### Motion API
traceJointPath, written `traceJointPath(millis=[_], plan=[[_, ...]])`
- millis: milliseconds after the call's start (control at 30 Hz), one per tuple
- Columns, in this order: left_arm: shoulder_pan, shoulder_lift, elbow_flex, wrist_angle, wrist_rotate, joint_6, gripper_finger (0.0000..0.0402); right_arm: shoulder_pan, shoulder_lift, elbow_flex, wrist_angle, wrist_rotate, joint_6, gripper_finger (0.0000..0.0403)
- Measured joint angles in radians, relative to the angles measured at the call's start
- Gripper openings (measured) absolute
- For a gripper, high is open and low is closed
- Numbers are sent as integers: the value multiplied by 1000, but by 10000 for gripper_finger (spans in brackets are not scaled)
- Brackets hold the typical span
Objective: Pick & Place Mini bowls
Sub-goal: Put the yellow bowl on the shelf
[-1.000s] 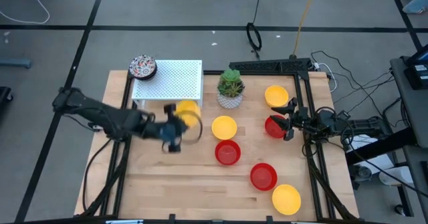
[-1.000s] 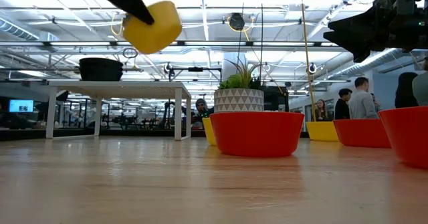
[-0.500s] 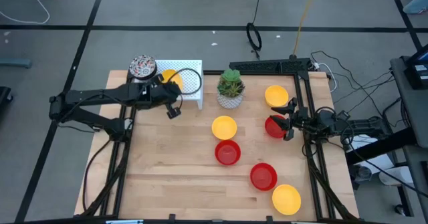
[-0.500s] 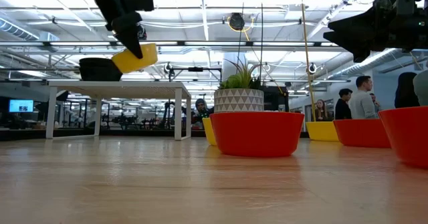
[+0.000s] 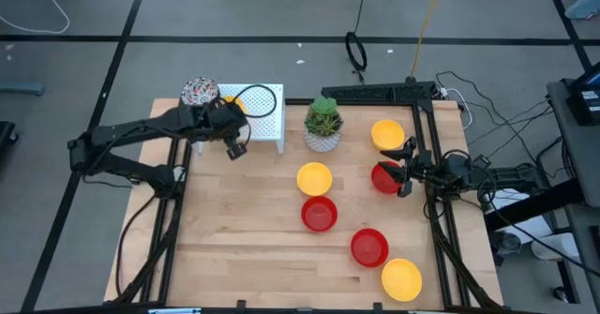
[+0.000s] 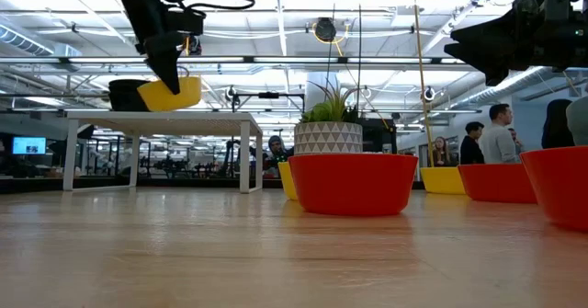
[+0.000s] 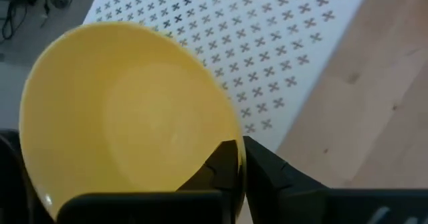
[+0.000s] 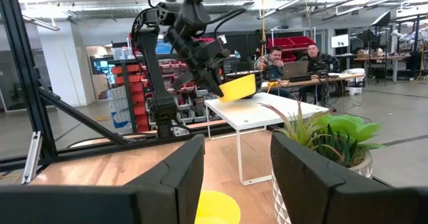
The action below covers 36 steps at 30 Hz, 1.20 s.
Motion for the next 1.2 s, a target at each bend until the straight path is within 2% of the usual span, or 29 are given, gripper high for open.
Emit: traceJointPath(millis=[267,467,733,967,1200], plan=[[46,0,1,-3,84,9,6,0,0,0,0,0,-24,160],[48,0,1,-2,90,7,22,0,0,0,0,0,-23,160],[48,0,1,-1,101,-48,6,0,0,0,0,0,-23,160],[48,0,1,-1,101,-53,41,0,0,0,27,0,-23,160],[48,0,1,3,87,-127,46,0,0,0,31,0,-23,160]])
